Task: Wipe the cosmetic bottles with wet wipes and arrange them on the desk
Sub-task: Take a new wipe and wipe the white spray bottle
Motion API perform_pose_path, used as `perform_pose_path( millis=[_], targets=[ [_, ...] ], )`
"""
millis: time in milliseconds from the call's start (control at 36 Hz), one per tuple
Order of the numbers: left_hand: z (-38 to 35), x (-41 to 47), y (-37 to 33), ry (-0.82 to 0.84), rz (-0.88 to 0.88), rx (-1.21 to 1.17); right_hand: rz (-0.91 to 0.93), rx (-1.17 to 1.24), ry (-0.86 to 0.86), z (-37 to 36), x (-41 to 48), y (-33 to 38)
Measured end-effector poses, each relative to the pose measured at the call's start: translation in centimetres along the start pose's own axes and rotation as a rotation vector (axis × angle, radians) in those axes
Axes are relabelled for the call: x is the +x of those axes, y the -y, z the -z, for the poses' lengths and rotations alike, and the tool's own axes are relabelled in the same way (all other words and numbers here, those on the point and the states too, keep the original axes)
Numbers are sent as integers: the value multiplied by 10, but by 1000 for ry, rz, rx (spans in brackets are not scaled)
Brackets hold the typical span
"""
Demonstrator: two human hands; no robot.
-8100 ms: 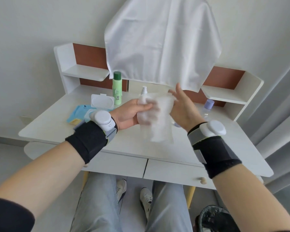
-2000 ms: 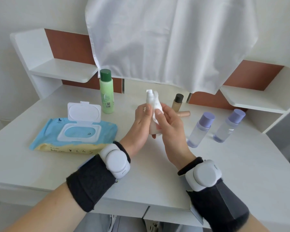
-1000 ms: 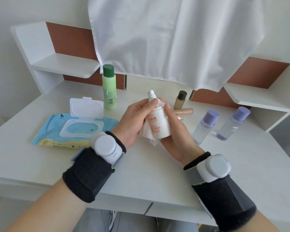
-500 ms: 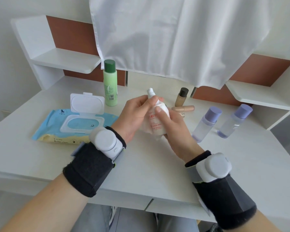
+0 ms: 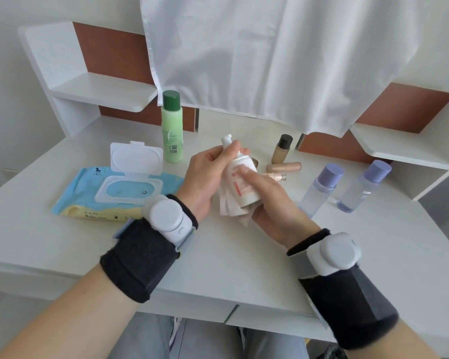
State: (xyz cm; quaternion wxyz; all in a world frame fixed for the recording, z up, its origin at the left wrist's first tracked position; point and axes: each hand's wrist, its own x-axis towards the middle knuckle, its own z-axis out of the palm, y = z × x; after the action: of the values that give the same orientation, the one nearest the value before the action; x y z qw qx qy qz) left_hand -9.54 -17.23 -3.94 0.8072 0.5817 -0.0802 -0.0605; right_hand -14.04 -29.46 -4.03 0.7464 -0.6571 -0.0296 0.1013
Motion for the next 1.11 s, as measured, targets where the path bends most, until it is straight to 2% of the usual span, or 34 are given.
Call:
perform_pose_path(
  millis=[56, 111, 194, 278, 333, 417, 472, 583, 639, 667, 722, 806, 861, 1000, 1111],
  targets=[
    [0, 1, -2, 110, 39, -75, -89, 285, 79, 2, -6, 8],
    [1, 1, -2, 215, 47, -128, -97, 428, 115, 6, -8, 11],
    [1, 2, 1, 324, 28, -124, -78, 468, 146, 9, -8, 12],
    [2, 2, 2, 248, -15, -65, -72, 418, 158, 10, -2, 8],
    [3, 3, 4, 166, -44, 4, 1, 221, 65, 8, 1, 3],
    [2, 3, 7, 10, -121, 176, 249, -254, -179, 4, 4, -8],
    [-1, 2, 9, -97, -172, 231, 355, -475, -321, 1, 5, -14],
    [-4, 1, 10, -213, -191, 203, 547, -802, -490, -2, 10, -22],
    [-4, 2, 11, -218, -155, 167, 604, -855, -530, -2, 11, -23],
    [-4, 3, 11, -207, -143, 154, 587, -810, -527, -2, 10, -23],
    [-4, 2, 10, -174, -140, 149, 459, -562, -460, -1, 8, -18],
    [-5, 1, 10, -147, -161, 202, 244, -129, -282, 3, 6, -9],
    [-6, -1, 9, -122, -175, 202, 103, 72, -148, 6, 4, -4],
    [-5, -2, 7, 71, -196, 142, -160, 371, 26, 13, 4, 3],
    [-6, -2, 7, 149, -177, 149, -213, 434, 21, 18, 4, 3]
  ],
)
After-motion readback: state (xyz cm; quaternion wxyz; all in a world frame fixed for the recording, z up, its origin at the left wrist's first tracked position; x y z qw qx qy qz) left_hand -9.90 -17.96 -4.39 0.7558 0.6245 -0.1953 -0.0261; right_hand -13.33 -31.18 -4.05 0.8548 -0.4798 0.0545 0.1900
